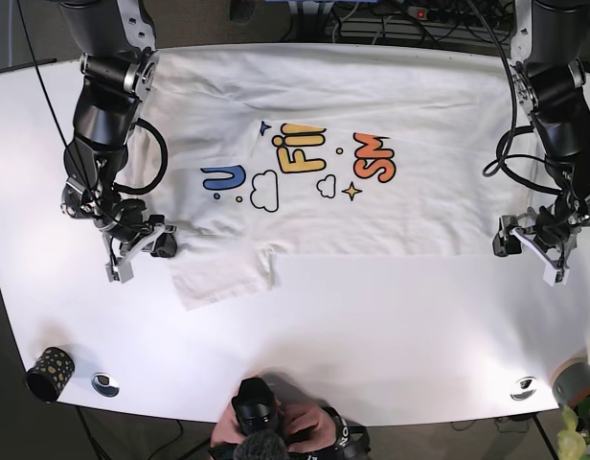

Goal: Fold the T-shirt properly
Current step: 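Lower both grippers and pinch the shirt's side edges near the hem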

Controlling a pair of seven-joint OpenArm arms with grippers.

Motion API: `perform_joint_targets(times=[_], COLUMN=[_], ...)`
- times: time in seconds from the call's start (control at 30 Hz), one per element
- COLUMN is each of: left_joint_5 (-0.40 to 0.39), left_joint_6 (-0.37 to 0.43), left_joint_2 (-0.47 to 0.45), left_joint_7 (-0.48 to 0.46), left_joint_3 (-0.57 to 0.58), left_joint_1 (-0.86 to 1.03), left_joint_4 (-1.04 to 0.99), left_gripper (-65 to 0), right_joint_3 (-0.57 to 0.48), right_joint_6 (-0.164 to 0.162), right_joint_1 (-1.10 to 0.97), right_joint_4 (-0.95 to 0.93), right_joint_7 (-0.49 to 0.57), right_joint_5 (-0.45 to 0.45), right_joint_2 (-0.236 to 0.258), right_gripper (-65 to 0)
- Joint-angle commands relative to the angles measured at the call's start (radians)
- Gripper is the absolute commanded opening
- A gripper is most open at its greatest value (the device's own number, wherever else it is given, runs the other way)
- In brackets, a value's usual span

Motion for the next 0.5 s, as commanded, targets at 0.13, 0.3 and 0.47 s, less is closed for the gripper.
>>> perform_joint_targets(times=[0.13,0.3,0.47], left_joint_5=[-0.006,-0.008,-0.008], left_joint_6=[-0.006,-0.009,-0.009], left_joint_2=[-0.014,-0.014,-0.013], left_joint_7=[0.006,0.007,0.007], left_joint_3=[0.046,0.046,0.046], left_joint_1=[-0.023,-0.020,-0.019], left_joint_4=[0.003,0.000,-0.002], left_gripper=[-12.9,-28.2,-39.0], right_joint_3=[0.000,0.000,-0.037], right_joint_6=[0.009,0.009,0.006], right_joint_1=[0.024,0.024,0.023], right_joint_4=[0.016,0.044,0.076], right_joint_7=[0.007,0.007,0.007], right_joint_5=[0.005,0.005,0.005], right_joint_2=[0.007,-0.007,-0.009], right_gripper=[-56.4,-56.4,-56.4])
